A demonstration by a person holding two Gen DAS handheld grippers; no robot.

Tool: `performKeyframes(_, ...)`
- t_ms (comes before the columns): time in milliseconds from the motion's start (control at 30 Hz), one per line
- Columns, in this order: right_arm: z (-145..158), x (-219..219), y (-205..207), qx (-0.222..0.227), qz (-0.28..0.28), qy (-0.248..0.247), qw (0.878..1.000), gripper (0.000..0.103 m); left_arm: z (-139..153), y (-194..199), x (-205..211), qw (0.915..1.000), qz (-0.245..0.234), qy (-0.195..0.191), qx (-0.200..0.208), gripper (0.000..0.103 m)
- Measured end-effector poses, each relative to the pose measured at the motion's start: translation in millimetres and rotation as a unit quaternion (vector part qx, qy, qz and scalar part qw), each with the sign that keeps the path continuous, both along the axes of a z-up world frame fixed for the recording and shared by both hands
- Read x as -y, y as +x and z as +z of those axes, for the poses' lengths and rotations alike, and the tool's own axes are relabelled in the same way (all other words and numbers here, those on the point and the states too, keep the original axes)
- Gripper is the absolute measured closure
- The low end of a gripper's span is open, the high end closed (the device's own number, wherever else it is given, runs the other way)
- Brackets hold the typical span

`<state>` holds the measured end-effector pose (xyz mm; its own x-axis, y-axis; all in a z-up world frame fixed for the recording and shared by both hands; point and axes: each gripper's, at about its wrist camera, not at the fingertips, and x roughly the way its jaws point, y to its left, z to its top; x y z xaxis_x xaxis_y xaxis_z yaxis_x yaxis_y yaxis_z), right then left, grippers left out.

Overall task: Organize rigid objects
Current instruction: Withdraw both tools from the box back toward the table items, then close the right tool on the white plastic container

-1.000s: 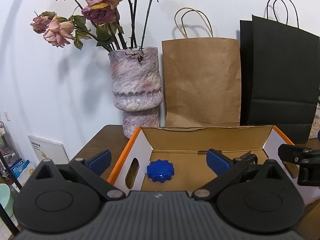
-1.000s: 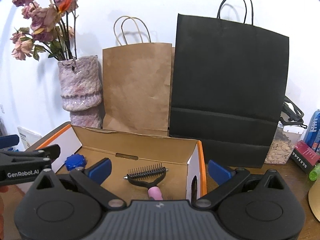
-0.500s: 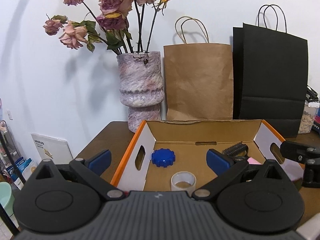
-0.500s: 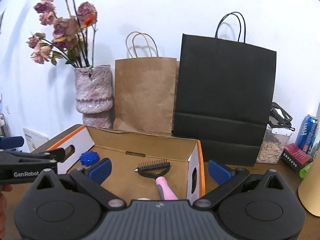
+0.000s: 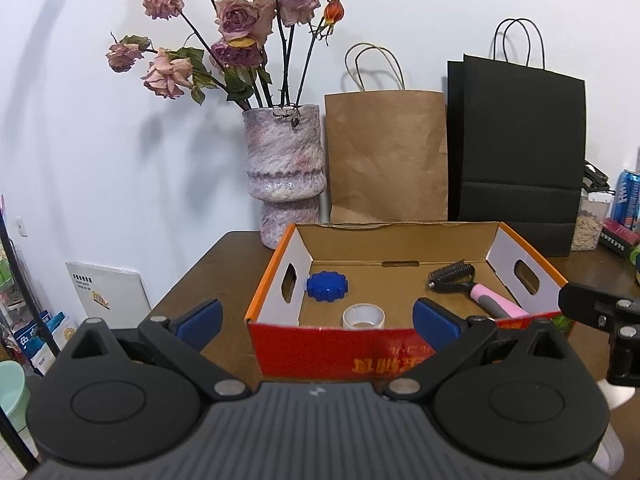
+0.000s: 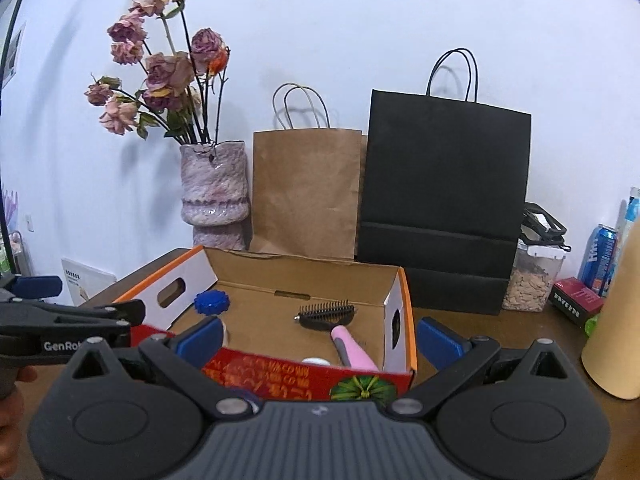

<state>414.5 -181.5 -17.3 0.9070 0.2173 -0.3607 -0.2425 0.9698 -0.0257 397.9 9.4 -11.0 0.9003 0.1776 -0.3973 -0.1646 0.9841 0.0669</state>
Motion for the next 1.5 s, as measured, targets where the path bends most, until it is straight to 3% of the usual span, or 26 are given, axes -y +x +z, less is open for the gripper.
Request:
performKeyframes(633,-25.3,10.7,-79.4,-0.019,-0.023,0.001,1.0,0.0,-10.4,-70.0,3.2,0.9999,-0.012,-0.003,-0.012,0.0)
performKeyframes(1167,-60.1,7.6,-107.0,-0.047,-0.038,-0.012,0.998,0.0,-35.3,-90.0,-1.2,0.9995,-0.017,0.007,-0.025,0.0)
performKeyframes(1500,-70.7,-8.3,-93.1,-0.067,-0.054,-0.023,0.996,0.0,-40.7,-88.5,-10.2,0.9992,-0.018,-0.011,-0.034,0.0)
